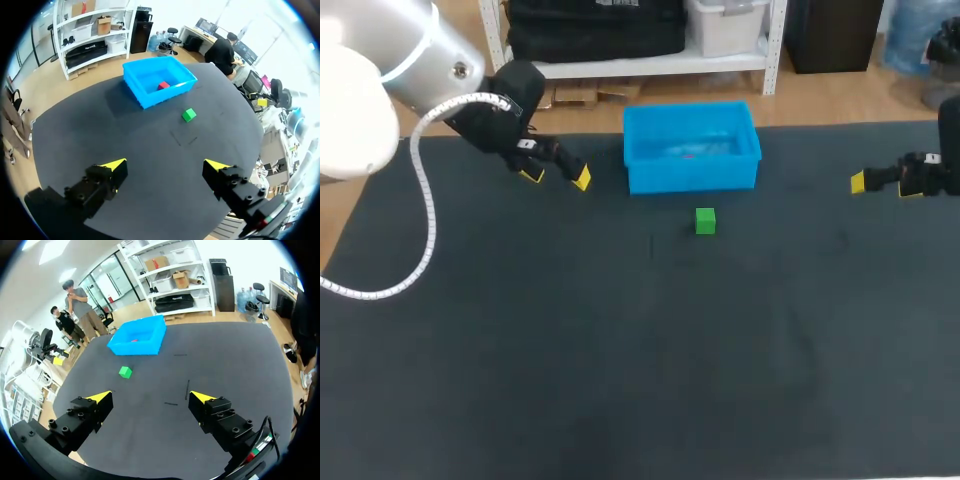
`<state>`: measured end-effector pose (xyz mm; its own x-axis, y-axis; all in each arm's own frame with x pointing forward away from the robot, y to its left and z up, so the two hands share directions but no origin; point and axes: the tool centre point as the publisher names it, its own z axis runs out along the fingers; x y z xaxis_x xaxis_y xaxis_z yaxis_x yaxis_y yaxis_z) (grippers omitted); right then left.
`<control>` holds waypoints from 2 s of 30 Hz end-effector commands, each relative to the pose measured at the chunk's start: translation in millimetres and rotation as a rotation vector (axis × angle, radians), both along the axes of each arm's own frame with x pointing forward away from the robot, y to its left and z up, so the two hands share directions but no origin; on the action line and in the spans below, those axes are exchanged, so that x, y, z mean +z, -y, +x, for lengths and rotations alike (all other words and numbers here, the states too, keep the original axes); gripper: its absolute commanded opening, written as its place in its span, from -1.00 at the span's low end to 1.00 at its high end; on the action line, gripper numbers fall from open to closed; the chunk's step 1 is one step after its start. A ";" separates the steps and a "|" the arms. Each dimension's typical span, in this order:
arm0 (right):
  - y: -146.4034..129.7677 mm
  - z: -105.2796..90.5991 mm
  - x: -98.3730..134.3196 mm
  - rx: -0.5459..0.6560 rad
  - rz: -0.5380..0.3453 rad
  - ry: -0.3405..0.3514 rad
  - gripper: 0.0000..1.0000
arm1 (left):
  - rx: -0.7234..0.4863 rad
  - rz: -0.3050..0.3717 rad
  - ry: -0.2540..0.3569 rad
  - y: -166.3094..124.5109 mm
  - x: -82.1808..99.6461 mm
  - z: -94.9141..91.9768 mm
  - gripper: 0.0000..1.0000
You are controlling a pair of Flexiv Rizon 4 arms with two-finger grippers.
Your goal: Use the left arm to pick the red cube and place it into the blue plastic box first, then use the right arm to grasp the green cube and put it into the same blue plastic box after the first action is fully finished.
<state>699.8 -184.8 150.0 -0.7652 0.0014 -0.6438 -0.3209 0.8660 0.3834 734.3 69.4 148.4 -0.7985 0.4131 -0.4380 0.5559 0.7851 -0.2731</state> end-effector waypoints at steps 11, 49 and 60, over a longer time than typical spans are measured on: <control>-10.8 7.1 4.5 -0.014 -0.015 -0.018 1.00 | 0.001 0.000 0.001 0.4 -0.5 0.5 1.00; -80.5 22.8 27.0 0.021 -0.255 -0.247 1.00 | 0.001 0.000 0.001 0.4 -0.5 0.5 1.00; -104.3 31.6 33.1 0.023 -0.301 -0.290 1.00 | 0.001 0.000 0.001 0.4 -0.5 0.5 1.00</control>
